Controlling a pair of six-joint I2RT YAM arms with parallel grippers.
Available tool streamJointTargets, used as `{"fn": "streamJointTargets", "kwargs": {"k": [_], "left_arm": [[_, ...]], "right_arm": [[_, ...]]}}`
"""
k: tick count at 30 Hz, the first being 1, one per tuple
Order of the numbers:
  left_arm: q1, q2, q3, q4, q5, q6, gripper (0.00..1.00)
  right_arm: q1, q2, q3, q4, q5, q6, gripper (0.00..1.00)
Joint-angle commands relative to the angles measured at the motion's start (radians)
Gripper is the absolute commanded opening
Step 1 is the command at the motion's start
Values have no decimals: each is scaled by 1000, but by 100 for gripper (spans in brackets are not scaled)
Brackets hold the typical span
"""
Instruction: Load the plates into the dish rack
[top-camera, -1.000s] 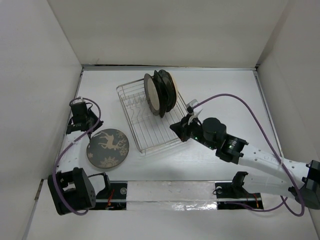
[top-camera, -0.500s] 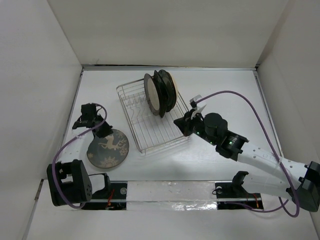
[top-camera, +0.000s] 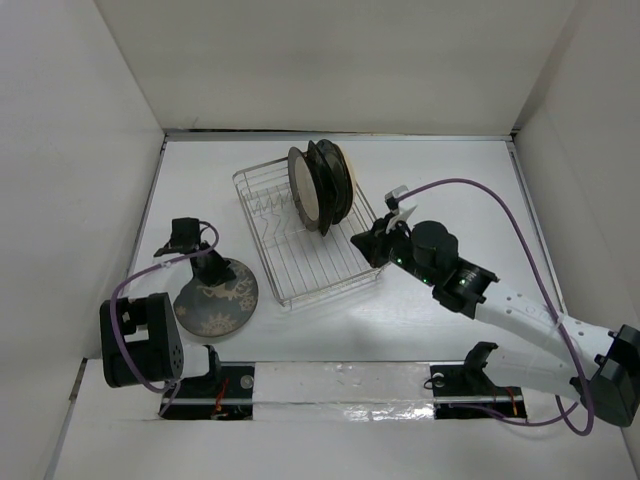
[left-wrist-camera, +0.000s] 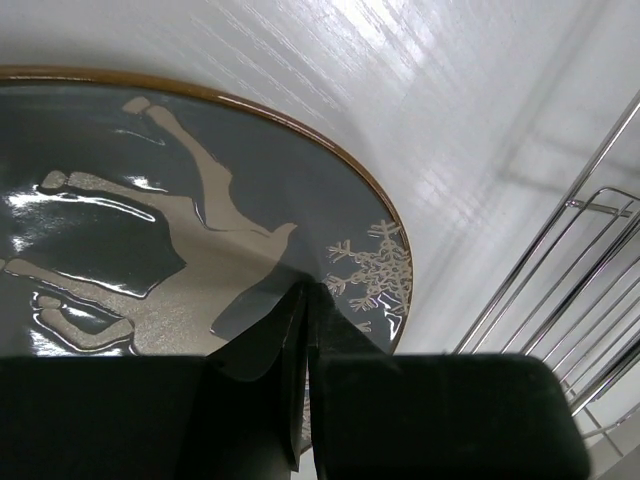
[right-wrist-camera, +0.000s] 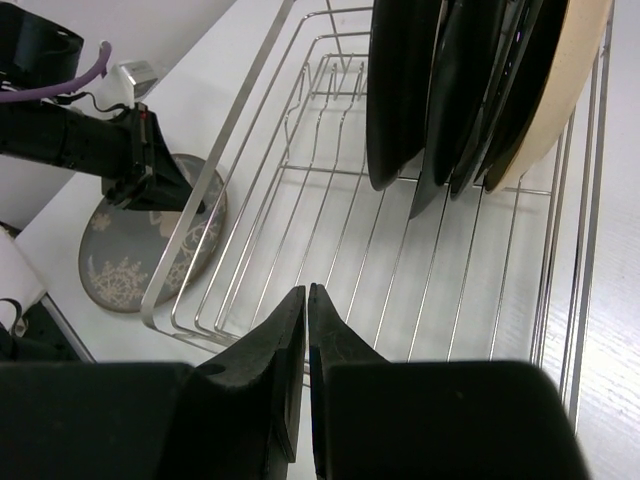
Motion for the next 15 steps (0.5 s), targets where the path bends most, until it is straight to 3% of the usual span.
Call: {"fn": "streamJointTargets", "kwargs": {"k": [1, 5, 15], "left_arm": [[8, 18, 1, 31, -64, -10, 0], [34, 74, -1, 97, -102, -4, 0], [45, 242, 224, 209, -220, 22, 0]], "right_arm": [[-9, 8, -9, 49, -16, 7, 10], [-9, 9, -9, 47, -16, 7, 11], [-9, 9, -10, 49, -18, 9, 11]]}}
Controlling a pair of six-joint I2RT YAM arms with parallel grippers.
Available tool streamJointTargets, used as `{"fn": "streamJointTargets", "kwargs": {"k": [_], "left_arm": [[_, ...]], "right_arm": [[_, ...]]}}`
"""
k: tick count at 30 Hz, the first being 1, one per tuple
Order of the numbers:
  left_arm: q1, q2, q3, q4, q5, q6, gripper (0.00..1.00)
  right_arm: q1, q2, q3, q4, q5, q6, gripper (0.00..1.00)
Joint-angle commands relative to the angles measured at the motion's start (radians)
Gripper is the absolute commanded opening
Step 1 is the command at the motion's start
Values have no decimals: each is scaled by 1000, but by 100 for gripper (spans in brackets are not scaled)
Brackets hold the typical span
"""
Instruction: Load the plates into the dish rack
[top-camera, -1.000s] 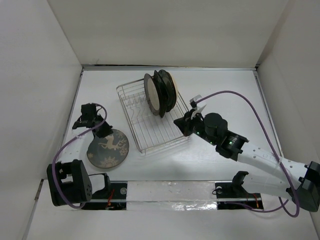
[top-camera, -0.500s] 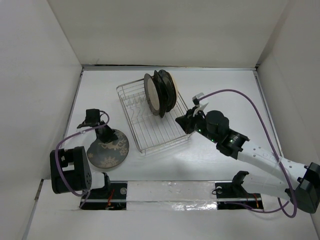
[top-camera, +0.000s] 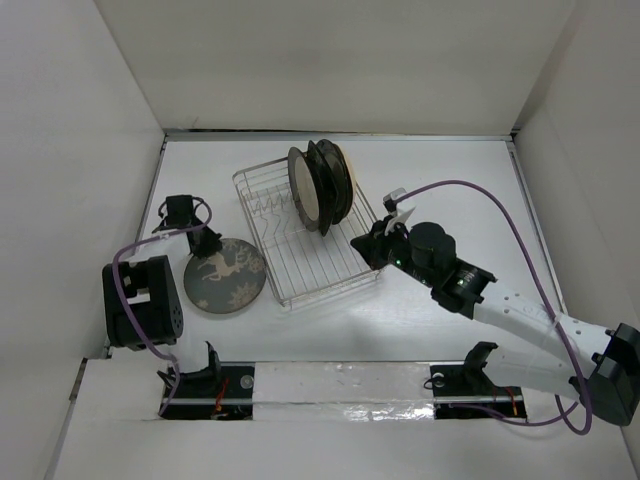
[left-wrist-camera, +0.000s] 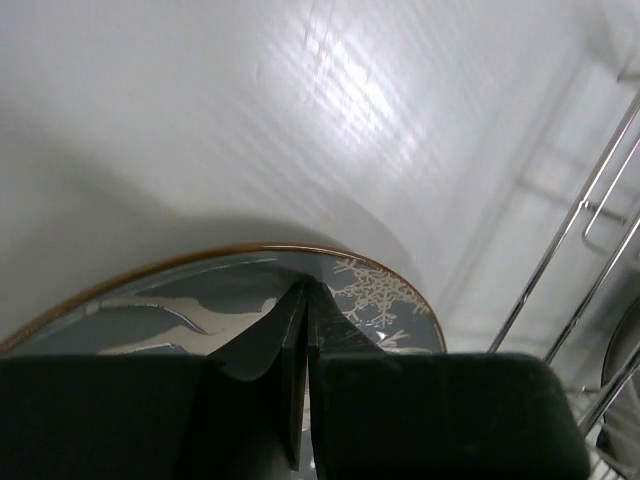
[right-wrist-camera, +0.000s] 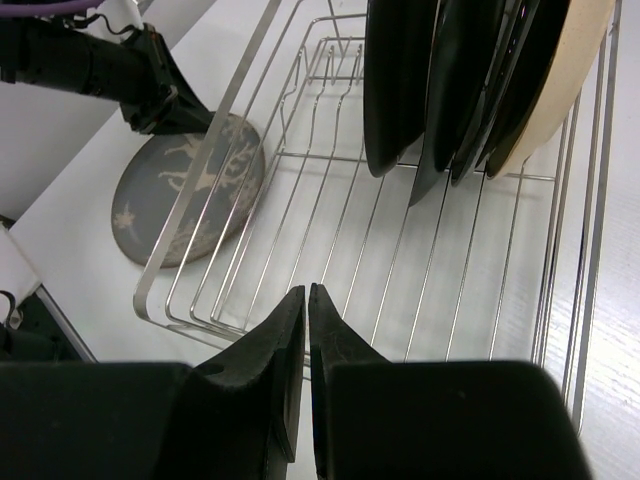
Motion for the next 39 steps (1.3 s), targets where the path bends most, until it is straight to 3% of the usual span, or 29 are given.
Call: {"fn": "streamJointTargets", "kwargs": {"k": [1, 5, 15, 19, 24, 30, 33, 34, 37, 39], "left_arm": [[8, 50, 74, 36, -121, 30, 0], [8, 128, 162, 36, -217, 53, 0], [112, 226, 315, 78, -202, 49, 0], [113, 119, 259, 114, -188, 47, 0], [113, -192, 83, 196, -190, 28, 1], [122, -436, -160, 167, 70, -155, 20], [122, -565, -258, 135, 97, -218, 48], [122, -602, -292, 97, 88, -230, 66], [122, -749, -330, -17, 57, -275, 86], [111, -800, -338, -101, 27, -285, 91]], "right_arm": [[-7, -1, 5, 47, -8, 2, 11], [-16, -12, 5, 46, -5, 2, 11], [-16, -24, 2, 40, -4, 1, 11], [-16, -24, 0, 44, -14, 4, 11], [-16, -27, -4, 57, -53, 10, 11], [-16, -64, -17, 63, -70, 18, 11], [-16, -81, -21, 66, -70, 21, 12], [-16, -81, -21, 63, -70, 19, 12], [-26, -81, -20, 58, -70, 21, 12], [-26, -90, -20, 58, -105, 24, 12]]}}
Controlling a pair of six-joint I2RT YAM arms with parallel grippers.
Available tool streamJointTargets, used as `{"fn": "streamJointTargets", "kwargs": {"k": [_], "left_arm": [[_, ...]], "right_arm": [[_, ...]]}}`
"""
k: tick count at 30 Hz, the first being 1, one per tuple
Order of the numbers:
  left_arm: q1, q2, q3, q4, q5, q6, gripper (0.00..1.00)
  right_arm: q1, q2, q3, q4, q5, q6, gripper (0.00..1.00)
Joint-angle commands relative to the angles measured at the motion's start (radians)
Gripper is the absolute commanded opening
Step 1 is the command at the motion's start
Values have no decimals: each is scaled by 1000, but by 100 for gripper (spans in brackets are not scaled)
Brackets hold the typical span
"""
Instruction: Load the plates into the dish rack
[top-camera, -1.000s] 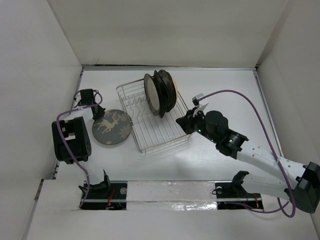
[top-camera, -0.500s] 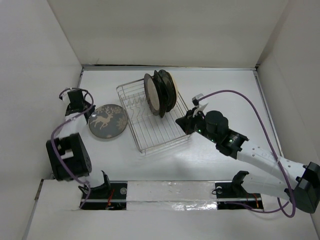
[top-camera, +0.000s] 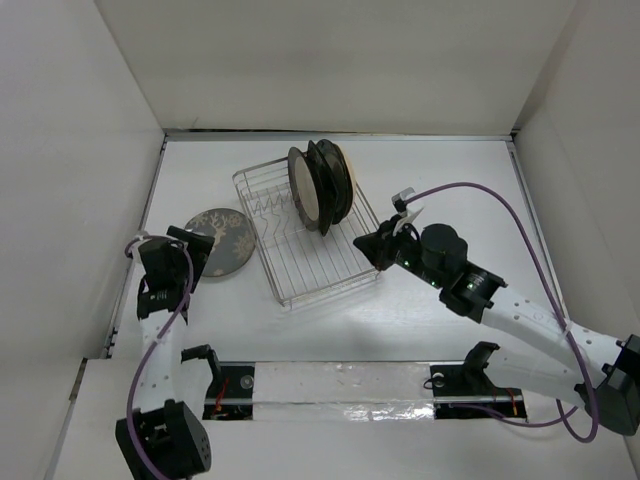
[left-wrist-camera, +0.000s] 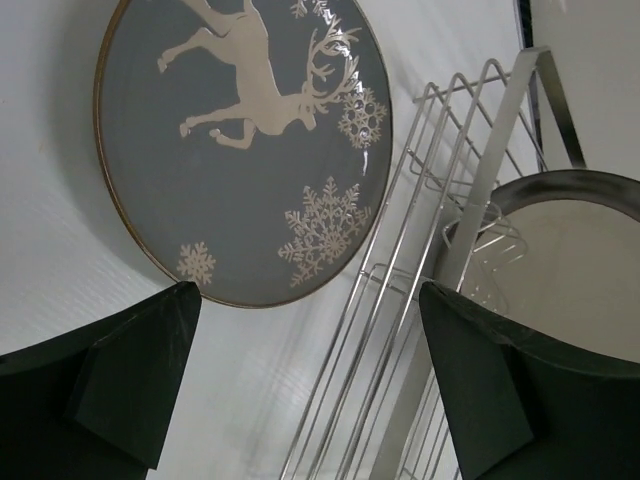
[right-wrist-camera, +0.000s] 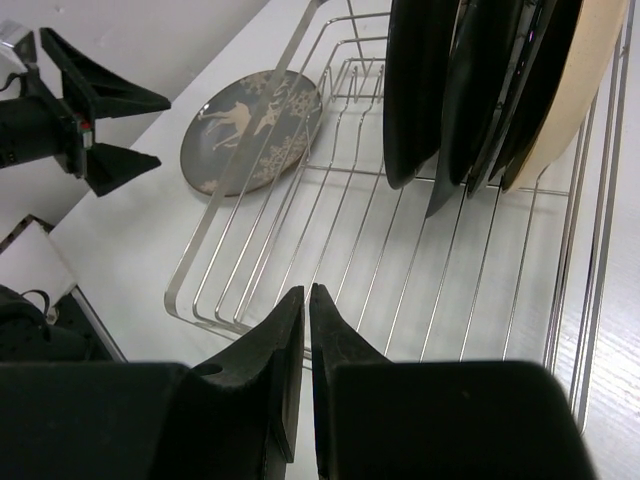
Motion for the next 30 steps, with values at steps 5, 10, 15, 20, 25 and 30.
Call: {"fn": "streamJointTargets", "kwargs": {"k": [5, 10, 15, 20, 25, 30], "left_arm": [[-6, -106, -131, -68, -7, -138, 89], [-6, -93, -242, 45, -28, -204, 81], [-6, -4, -271, 180, -45, -218, 77], [6, 140, -317, 338, -51, -234, 69], [6, 294, -337, 495, -36, -234, 61], [6, 374, -378, 657, -22, -262, 32]], "right_arm": [[-8, -43, -9, 51, -37, 13, 13], [-8, -31, -7, 48, -31, 11, 13], [-8, -14, -4, 51, -29, 11, 14], [-17, -10, -2, 46, -17, 8, 14], [-17, -39, -7, 40, -14, 8, 14], [-17, -50, -12, 42, 21, 11, 14]]}}
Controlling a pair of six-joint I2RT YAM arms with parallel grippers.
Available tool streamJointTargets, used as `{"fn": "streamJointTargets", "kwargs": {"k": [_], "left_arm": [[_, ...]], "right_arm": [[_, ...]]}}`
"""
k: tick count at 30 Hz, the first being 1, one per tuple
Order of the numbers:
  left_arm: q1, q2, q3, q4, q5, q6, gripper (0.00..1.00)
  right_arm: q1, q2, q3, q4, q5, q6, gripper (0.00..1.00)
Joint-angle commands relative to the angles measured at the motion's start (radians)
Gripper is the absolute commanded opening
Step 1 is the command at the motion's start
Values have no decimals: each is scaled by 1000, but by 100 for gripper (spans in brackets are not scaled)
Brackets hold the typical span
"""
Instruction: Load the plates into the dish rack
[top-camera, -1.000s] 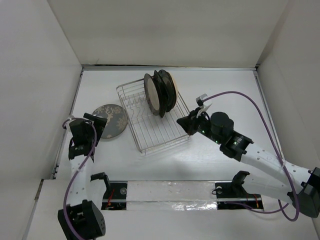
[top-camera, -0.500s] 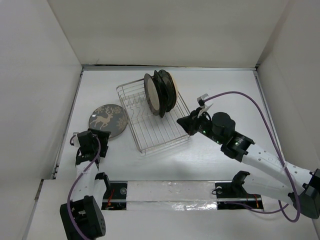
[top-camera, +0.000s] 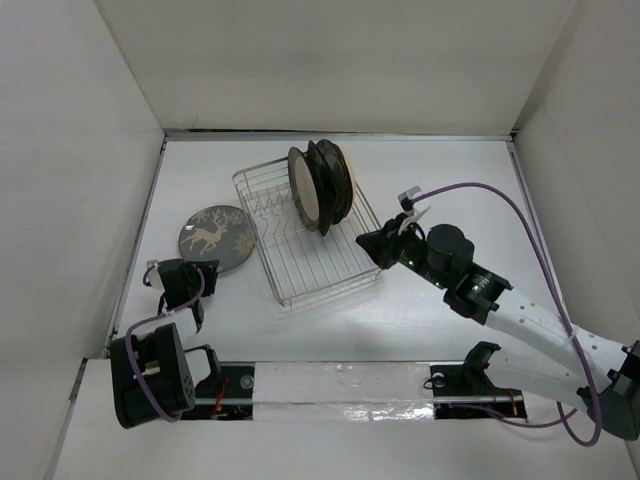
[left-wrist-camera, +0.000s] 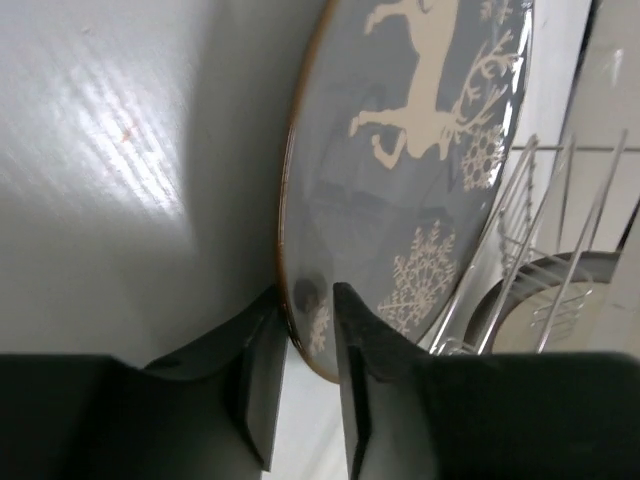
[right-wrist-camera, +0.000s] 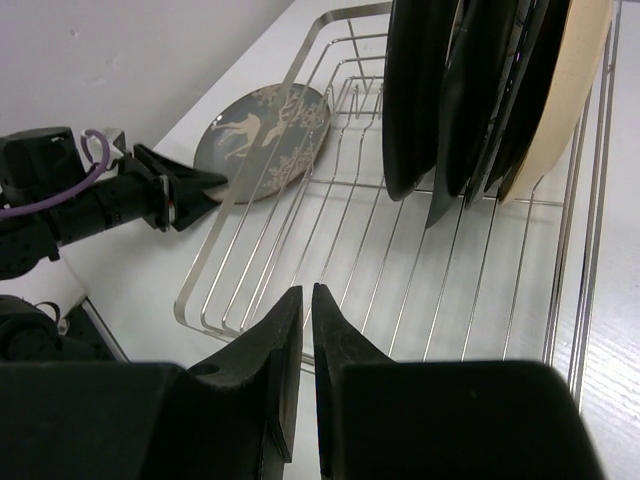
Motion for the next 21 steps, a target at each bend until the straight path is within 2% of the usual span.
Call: {"fn": "streamJointTargets", "kwargs": {"k": [1, 2, 3, 5, 10, 14, 17, 20, 21], "left_arm": [[3, 48, -62, 38, -18, 8, 21], [3, 62, -63, 53, -15, 13, 15], [3, 66, -59, 47, -20, 20, 13], [3, 77, -47, 48, -30, 29, 0], [3, -5, -66, 65, -73, 52, 0], [3, -279, -19, -92, -125, 127, 0], [17, -403, 48, -237, -191, 212, 0], [17, -493, 101, -332, -213, 241, 0], [17, -513, 111, -365, -216, 250, 0]], "right_arm": [[-8, -16, -11, 43, 20, 1, 14], [-8, -13, -10, 43, 21, 1, 14], [-8, -11, -10, 43, 23, 1, 14], [-8, -10, -11, 46, 26, 6, 14], [-8, 2, -14, 57, 29, 7, 14], [-8, 16, -11, 60, 23, 9, 14], [-8, 12, -8, 57, 11, 10, 20], [-8, 3, -11, 63, 14, 9, 32], [-8, 4, -11, 64, 15, 9, 39]]}}
